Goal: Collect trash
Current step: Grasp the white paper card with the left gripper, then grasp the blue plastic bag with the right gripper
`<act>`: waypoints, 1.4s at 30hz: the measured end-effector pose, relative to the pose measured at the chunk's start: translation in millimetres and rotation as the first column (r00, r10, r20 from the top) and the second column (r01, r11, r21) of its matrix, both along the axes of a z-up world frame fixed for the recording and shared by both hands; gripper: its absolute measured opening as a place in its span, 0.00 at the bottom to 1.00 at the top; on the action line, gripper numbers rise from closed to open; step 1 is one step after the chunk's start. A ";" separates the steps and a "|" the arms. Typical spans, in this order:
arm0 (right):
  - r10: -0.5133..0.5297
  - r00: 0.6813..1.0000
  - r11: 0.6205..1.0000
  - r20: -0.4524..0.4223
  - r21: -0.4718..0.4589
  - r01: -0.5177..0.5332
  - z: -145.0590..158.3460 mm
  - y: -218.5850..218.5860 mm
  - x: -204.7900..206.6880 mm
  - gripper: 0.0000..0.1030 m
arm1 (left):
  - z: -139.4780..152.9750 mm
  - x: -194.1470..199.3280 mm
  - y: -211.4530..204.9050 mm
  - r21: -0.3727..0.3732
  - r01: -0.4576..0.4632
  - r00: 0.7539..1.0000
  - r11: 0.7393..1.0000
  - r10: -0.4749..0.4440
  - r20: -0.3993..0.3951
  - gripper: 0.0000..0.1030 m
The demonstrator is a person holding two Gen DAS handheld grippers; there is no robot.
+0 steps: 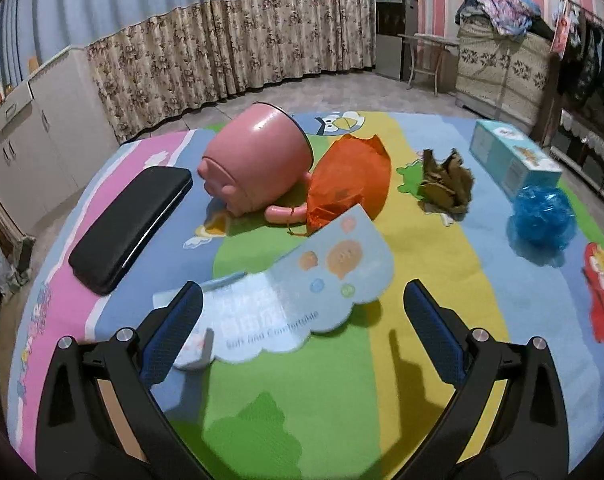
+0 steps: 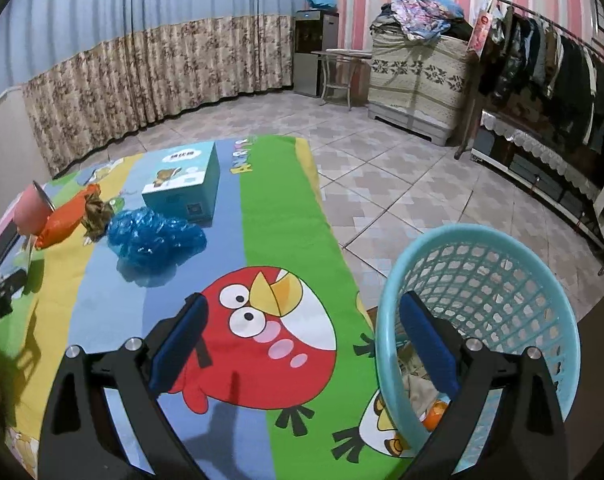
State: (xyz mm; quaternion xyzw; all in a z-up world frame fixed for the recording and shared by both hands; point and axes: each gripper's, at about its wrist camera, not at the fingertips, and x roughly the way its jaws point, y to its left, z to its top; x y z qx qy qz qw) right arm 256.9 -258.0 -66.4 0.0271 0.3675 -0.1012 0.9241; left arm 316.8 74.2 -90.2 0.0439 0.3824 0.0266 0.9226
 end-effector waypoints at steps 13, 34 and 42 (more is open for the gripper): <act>0.011 0.999 1.000 -0.032 0.023 -0.010 -7.3 -2.9 3.8 0.91 | -12.7 18.5 34.7 -0.189 -0.039 0.999 0.981 0.032 -0.041 0.78; 0.129 0.990 0.990 -0.056 0.062 -0.126 -25.3 44.4 28.1 0.91 | 1.4 0.6 31.0 -0.214 -0.019 0.997 0.977 0.036 0.074 0.23; 0.175 0.984 0.981 -0.027 0.086 -0.172 -18.0 72.5 66.9 0.91 | -0.1 4.3 35.4 -0.208 -0.011 0.998 0.978 0.024 0.060 0.22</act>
